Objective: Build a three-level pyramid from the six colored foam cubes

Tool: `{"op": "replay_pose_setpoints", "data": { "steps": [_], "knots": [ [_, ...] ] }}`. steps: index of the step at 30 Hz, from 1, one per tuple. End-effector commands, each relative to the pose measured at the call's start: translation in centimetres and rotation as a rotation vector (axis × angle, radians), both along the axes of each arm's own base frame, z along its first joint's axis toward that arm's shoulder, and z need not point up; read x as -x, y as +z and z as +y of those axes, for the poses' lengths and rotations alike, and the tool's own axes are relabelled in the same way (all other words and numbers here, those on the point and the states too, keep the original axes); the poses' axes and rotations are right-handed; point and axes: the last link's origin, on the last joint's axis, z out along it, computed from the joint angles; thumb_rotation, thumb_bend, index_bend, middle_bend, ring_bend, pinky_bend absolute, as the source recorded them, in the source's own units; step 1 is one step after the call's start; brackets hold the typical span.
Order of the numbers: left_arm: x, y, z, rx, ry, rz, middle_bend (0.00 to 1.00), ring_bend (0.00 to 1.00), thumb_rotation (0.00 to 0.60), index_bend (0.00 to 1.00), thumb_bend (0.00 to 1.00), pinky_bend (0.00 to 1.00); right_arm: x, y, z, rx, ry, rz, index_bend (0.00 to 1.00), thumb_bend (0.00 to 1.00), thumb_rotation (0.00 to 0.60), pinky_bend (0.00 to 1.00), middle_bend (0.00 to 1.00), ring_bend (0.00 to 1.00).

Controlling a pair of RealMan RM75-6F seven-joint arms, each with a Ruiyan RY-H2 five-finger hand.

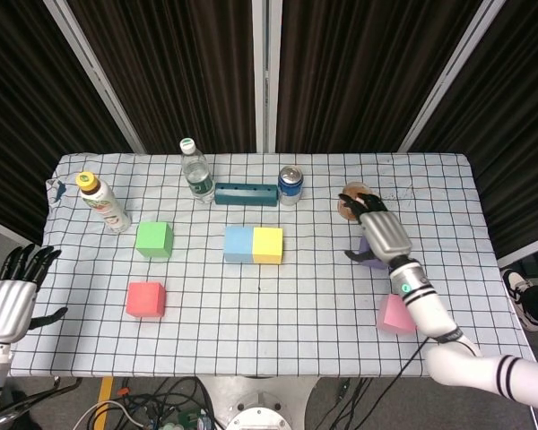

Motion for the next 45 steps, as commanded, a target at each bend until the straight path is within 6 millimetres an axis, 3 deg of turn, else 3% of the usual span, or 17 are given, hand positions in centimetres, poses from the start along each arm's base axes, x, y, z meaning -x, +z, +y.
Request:
{"op": "replay_pose_setpoints", "data": {
  "steps": [1, 4, 8, 13, 17, 22, 31, 45],
  "knots": [
    [-0.5, -0.4, 0.5, 0.018, -0.021, -0.021, 0.1, 0.0, 0.6, 0.13, 0.0, 0.0, 2.8, 1.9, 2.0, 0.031, -0.069, -0.033, 0.0, 0.1, 0.6, 0.0, 0.19, 0.0],
    [-1.1, -0.8, 1.3, 0.051, -0.056, -0.048, 0.1, 0.0, 0.6, 0.13, 0.0, 0.0, 4.4, 2.6, 2.6, 0.035, -0.104, -0.041, 0.0, 0.1, 0.6, 0.0, 0.19, 0.0],
    [-2.3, -0.7, 3.3, 0.107, -0.122, -0.072, 0.1, 0.0, 0.6, 0.13, 0.0, 0.0, 5.0, 3.6, 3.2, 0.046, -0.101, -0.057, 0.0, 0.1, 0.6, 0.0, 0.19, 0.0],
    [-3.9, -0.5, 8.2, 0.184, -0.143, -0.149, 0.14, 0.1, 0.6, 0.21, 0.0, 0.15, 4.7, 5.0, 3.5, 0.073, -0.068, -0.06, 0.0, 0.1, 0.6, 0.0, 0.19, 0.0],
    [-4.5, -1.1, 11.7, 0.239, -0.099, -0.175, 0.17, 0.14, 0.6, 0.21, 0.05, 0.22, 4.3, 5.9, 3.9, 0.095, -0.047, -0.07, 0.0, 0.1, 0.6, 0.0, 0.19, 0.0],
    [-4.8, -2.5, 14.8, 0.285, -0.019, -0.171, 0.17, 0.15, 0.6, 0.19, 0.08, 0.23, 4.3, 7.1, 4.3, 0.125, -0.034, -0.065, 0.0, 0.1, 0.6, 0.0, 0.19, 0.0],
    [-4.8, -5.0, 17.4, 0.331, 0.077, -0.15, 0.16, 0.15, 0.6, 0.14, 0.08, 0.23, 4.7, 7.6, 4.4, 0.129, -0.046, -0.072, 0.0, 0.1, 0.6, 0.0, 0.2, 0.0],
    [-5.7, -9.2, 18.3, 0.388, 0.109, -0.124, 0.16, 0.15, 0.6, 0.15, 0.08, 0.24, 5.7, 7.4, 4.5, 0.113, -0.059, -0.067, 0.0, 0.1, 0.6, 0.0, 0.2, 0.0]
  ]
}}
